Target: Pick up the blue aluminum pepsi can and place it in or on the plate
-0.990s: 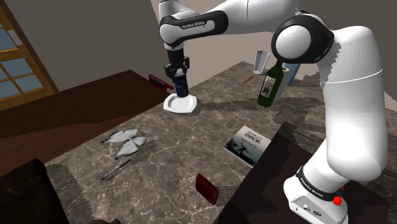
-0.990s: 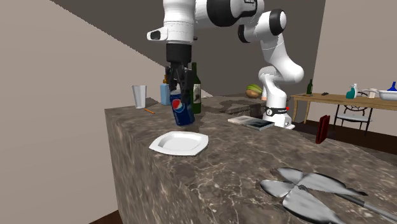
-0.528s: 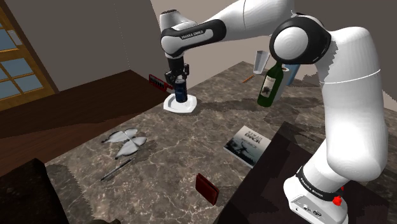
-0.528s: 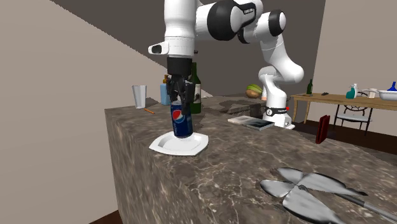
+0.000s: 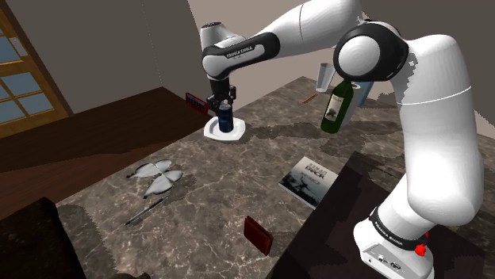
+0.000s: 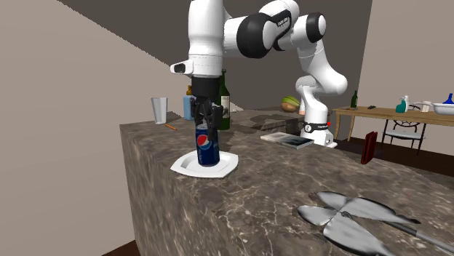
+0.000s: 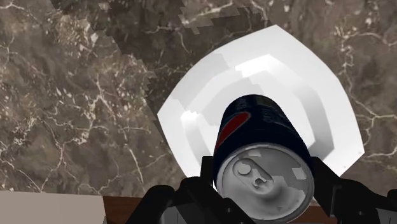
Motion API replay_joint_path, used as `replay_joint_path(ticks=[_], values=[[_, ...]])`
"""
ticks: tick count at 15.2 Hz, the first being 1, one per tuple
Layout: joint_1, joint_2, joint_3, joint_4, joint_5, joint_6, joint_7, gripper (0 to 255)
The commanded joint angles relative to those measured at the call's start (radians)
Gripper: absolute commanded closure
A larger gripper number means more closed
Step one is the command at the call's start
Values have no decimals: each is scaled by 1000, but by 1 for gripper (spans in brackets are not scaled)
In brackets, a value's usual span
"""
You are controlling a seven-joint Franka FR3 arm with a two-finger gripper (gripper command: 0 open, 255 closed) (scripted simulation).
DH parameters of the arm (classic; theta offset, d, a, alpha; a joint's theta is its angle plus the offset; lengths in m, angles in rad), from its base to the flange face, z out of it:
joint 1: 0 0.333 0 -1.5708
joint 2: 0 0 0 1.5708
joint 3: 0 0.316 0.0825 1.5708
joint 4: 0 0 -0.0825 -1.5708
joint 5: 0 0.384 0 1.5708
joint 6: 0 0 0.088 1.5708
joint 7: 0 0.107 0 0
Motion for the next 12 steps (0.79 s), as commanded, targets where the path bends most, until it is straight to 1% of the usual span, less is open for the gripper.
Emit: replay_joint_path(ticks=[1,4,5,10,12], values=[[0,-1,0,-2,0,2,0,255],[0,-1,0,-2,0,2,0,255],[0,-1,0,-2,0,2,0,0],[0,-1,0,-2,0,2,0,0],[4,-17,3,39,5,-55,-4,0]])
